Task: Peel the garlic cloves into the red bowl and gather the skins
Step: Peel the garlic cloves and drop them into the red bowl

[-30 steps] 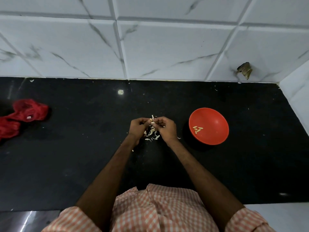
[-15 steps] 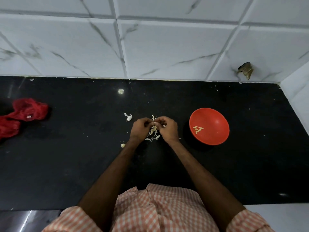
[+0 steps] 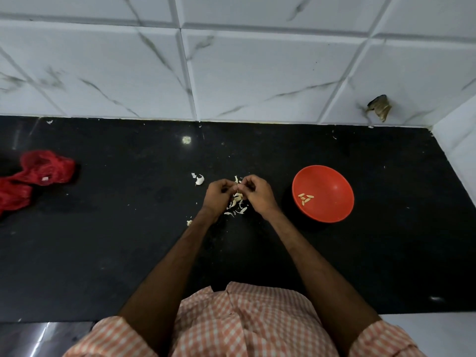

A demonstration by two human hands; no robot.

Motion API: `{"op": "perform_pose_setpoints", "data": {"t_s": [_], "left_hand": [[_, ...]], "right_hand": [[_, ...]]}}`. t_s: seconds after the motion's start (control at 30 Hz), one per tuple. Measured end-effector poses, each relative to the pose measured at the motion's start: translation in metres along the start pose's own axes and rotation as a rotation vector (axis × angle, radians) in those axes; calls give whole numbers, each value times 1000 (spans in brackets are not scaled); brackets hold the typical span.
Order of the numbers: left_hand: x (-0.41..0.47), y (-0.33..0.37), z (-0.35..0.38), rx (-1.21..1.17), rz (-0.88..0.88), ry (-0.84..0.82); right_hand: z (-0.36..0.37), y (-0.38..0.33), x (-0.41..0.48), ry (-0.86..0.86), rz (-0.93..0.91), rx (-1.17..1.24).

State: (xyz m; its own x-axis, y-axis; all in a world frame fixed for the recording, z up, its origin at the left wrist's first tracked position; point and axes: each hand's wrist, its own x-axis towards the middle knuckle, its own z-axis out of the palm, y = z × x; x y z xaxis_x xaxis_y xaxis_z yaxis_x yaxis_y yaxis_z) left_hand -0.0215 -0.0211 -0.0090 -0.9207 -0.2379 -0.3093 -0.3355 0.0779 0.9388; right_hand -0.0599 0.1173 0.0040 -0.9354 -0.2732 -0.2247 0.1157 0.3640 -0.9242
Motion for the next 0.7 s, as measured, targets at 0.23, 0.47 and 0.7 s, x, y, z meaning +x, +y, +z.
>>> {"op": "perform_pose_setpoints", "data": {"t_s": [0.23, 0.47, 0.7], "left_hand": [[-4, 3, -16, 61, 9, 220], [-5, -13, -68, -39, -138, 746], [-1, -30, -77, -59, -169, 713]], "right_hand": [[16, -15, 11, -29, -86, -169], [72, -40, 31, -425, -426, -749], [71, -26, 26, -400, -586, -1051]]}}
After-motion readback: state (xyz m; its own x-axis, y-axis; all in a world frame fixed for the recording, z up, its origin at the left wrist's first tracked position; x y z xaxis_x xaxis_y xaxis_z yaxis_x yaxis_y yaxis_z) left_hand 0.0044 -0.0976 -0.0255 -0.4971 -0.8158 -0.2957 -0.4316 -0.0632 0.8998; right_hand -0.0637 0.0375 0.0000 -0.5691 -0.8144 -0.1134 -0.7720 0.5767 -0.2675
